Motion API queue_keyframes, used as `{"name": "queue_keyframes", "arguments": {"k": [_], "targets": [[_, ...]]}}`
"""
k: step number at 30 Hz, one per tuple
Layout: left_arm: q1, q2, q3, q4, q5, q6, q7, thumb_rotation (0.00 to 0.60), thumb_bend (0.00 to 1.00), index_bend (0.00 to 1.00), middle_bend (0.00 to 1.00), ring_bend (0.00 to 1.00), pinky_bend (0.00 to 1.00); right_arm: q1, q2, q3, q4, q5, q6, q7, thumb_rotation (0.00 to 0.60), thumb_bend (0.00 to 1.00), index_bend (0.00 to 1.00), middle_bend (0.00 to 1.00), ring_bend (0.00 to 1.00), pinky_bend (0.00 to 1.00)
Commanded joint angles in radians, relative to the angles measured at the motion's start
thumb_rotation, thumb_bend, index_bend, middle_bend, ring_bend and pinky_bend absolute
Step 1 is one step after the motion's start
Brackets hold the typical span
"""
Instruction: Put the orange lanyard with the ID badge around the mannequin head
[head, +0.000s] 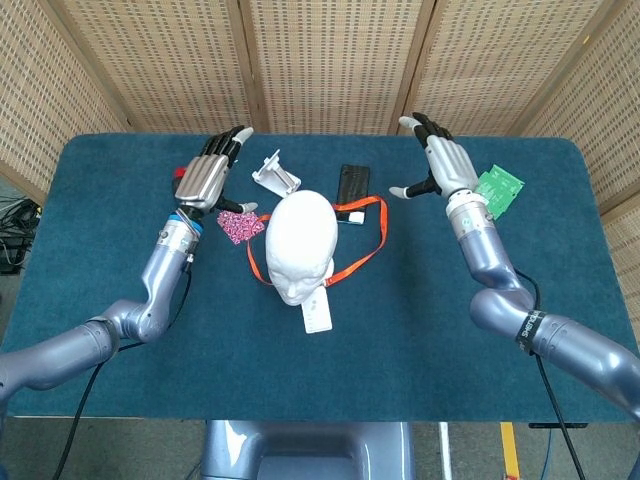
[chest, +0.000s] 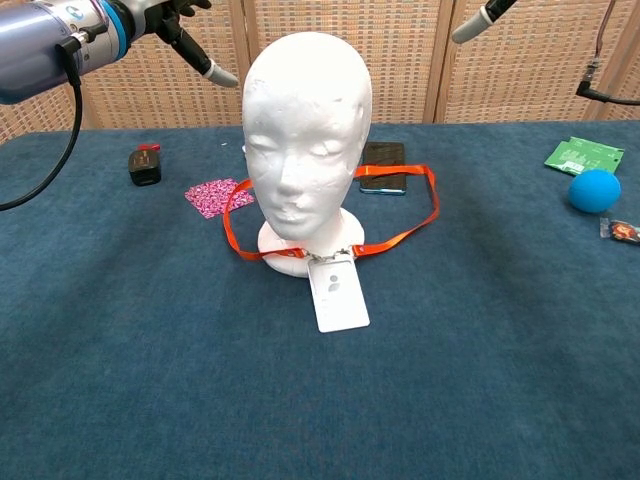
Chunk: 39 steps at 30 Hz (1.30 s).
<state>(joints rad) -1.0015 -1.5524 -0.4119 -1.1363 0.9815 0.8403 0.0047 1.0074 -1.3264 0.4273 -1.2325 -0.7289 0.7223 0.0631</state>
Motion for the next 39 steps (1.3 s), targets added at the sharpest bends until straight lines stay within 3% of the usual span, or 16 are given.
{"name": "queue_keyframes", "arguments": {"k": [1,5,11,13,14,16,18,21,28,33,39], "targets": [[0.006,0.005,0.004,-0.006,0.024,0.017,-0.019,0.6,0.12,0.0,0.0,0.0,0.0,-0.007,0.006,0.0,-0.005,-0.004,0.004,0.0,0.6,0.0,0.0,0.0,0.0,0.0],[0.019,0.019,0.007,-0.026,0.043,0.042,-0.026,0.6,0.12,0.0,0.0,0.0,0.0,-0.019,0.02,0.001,-0.021,-0.007,0.021,-0.003,0.6,0.03,0.0,0.0,0.0,0.0],[0.13,0.141,0.049,-0.144,0.114,0.169,-0.01,0.6,0.12,0.0,0.0,0.0,0.0,-0.123,0.115,-0.012,-0.129,-0.066,0.151,-0.009,0.6,0.14,0.0,0.0,0.0,0.0],[0.159,0.18,0.06,-0.182,0.119,0.187,-0.004,0.6,0.11,0.0,0.0,0.0,0.0,-0.153,0.128,-0.017,-0.15,-0.087,0.205,-0.012,0.6,0.2,0.0,0.1,0.06,0.0],[0.187,0.211,0.069,-0.211,0.121,0.203,-0.003,0.6,0.1,0.0,0.0,0.0,0.0,-0.179,0.134,-0.019,-0.162,-0.101,0.253,-0.013,0.6,0.26,0.0,0.2,0.16,0.04],[0.247,0.274,0.092,-0.269,0.129,0.239,-0.008,0.6,0.06,0.0,0.0,0.0,0.0,-0.232,0.156,-0.036,-0.196,-0.138,0.308,0.003,0.6,0.39,0.0,0.4,0.42,0.27],[0.298,0.325,0.115,-0.318,0.14,0.271,-0.003,0.6,0.02,0.0,0.0,0.0,0.0,-0.273,0.181,-0.065,-0.224,-0.175,0.328,0.003,0.6,0.52,0.0,0.6,0.65,0.61],[0.378,0.379,0.155,-0.375,0.153,0.336,0.011,0.6,0.0,0.0,0.0,0.0,0.0,-0.328,0.203,-0.116,-0.257,-0.235,0.362,-0.014,0.6,0.66,0.0,0.73,0.78,0.8],[0.543,0.468,0.245,-0.471,0.192,0.466,0.033,0.6,0.0,0.0,0.0,0.0,0.0,-0.44,0.237,-0.208,-0.339,-0.413,0.435,0.05,0.6,0.82,0.0,0.79,0.85,0.94],[0.637,0.488,0.286,-0.521,0.182,0.539,0.059,0.6,0.0,0.0,0.0,0.0,0.0,-0.486,0.272,-0.343,-0.408,-0.602,0.381,0.073,0.6,0.86,0.0,0.8,0.88,0.99],[0.694,0.488,0.301,-0.54,0.212,0.581,0.033,0.6,0.0,0.0,0.0,0.0,0.0,-0.476,0.243,-0.429,-0.447,-0.752,0.312,0.057,0.6,0.87,0.0,0.8,0.88,0.99]]}}
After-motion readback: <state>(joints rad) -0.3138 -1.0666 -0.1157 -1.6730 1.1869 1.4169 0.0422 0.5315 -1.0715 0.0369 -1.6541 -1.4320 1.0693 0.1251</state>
